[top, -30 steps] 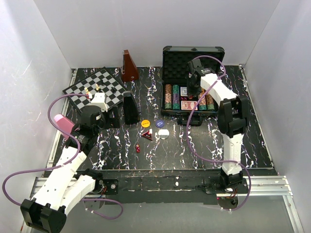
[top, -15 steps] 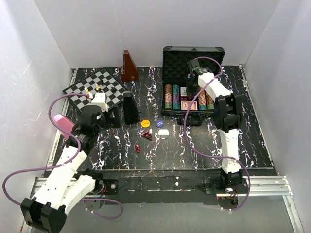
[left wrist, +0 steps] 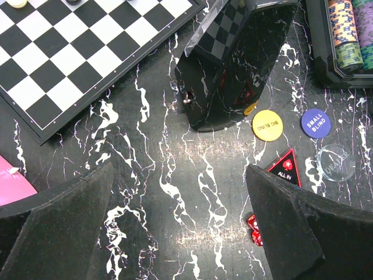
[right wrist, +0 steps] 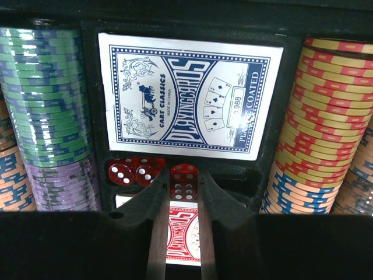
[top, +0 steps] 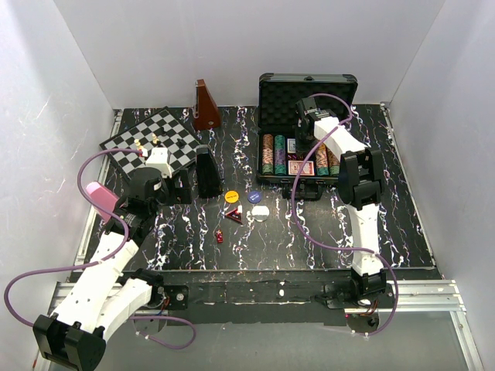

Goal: Pack up texas hold em set

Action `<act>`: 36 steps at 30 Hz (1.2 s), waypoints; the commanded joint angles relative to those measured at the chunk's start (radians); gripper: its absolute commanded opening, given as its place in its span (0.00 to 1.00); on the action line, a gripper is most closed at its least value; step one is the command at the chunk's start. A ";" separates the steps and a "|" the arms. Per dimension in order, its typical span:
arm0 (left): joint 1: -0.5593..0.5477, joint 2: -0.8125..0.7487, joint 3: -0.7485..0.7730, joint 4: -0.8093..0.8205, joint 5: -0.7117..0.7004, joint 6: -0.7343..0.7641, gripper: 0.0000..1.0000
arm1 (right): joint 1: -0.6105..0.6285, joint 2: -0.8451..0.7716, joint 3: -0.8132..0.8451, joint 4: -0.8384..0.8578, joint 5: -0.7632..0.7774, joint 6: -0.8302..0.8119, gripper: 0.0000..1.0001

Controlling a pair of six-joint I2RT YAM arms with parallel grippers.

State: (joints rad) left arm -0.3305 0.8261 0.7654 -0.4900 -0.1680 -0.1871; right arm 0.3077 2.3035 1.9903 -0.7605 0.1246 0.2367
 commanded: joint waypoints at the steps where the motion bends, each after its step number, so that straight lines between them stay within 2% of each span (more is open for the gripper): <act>1: 0.001 -0.005 0.029 0.001 0.007 -0.002 0.98 | -0.004 0.017 0.044 0.010 -0.025 0.019 0.01; 8: 0.001 -0.004 0.031 0.001 0.010 -0.002 0.98 | -0.004 0.017 0.042 0.003 -0.013 0.035 0.01; 10: 0.001 -0.004 0.031 0.001 0.010 -0.002 0.98 | -0.004 0.011 0.039 0.007 -0.010 0.033 0.04; 26: 0.001 -0.004 0.031 0.001 0.010 0.000 0.98 | -0.012 -0.018 0.031 0.010 -0.005 0.038 0.43; 36: 0.001 -0.001 0.031 -0.001 0.007 -0.002 0.98 | -0.024 -0.098 -0.033 0.052 -0.008 0.041 0.43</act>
State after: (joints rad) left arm -0.3305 0.8280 0.7654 -0.4900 -0.1642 -0.1871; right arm 0.2943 2.3020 1.9793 -0.7509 0.1276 0.2665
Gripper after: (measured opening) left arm 0.981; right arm 0.428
